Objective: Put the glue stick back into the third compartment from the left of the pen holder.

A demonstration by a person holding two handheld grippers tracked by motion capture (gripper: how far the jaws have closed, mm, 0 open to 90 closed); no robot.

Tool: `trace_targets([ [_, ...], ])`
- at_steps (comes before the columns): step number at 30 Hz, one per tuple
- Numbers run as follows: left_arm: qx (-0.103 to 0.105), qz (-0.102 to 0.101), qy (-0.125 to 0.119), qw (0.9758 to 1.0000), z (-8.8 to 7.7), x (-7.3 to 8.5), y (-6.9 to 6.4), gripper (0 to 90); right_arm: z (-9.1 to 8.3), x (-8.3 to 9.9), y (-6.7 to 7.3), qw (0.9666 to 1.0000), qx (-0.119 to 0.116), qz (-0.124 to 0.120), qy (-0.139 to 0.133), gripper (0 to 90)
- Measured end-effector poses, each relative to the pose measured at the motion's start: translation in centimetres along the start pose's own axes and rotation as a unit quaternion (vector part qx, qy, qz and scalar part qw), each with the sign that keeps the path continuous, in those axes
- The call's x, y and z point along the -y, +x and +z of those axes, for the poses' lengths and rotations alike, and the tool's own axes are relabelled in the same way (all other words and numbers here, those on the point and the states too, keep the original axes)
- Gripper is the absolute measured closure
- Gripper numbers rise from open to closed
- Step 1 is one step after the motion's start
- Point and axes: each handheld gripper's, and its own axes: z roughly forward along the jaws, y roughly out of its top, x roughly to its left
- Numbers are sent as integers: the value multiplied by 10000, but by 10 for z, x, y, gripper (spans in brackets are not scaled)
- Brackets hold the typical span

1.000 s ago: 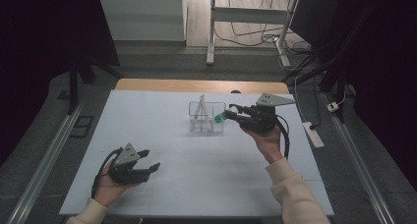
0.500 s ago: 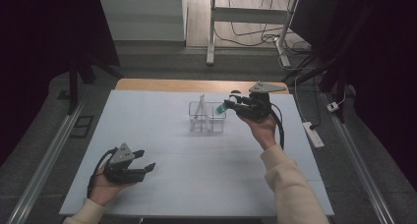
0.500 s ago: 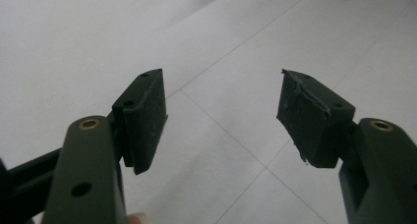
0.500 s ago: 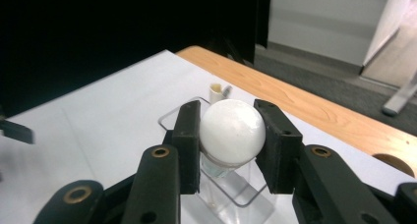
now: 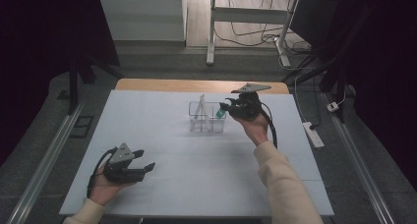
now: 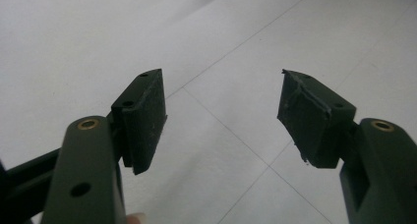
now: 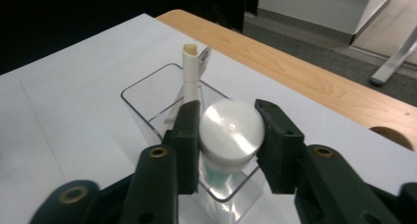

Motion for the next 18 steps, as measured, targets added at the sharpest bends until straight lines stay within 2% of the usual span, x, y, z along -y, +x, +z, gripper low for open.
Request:
trace_targets([
  [2, -5, 2, 0, 10000, 0, 0, 0, 348, 2, 1, 1, 10000, -18, 25, -23, 533],
  [5, -11, -7, -5, 10000, -1, 0, 1, 347, -3, 2, 4, 9999, 5, -41, -105, 493],
  [11, -18, -11, 0, 10000, -1, 1, 1, 347, -22, 11, 6, 9998, -25, -144, -150, 468],
  [18, -12, -29, 7, 10000, 0, 1, 2, 346, -52, 37, 12, 9997, -73, -242, -76, 453],
])
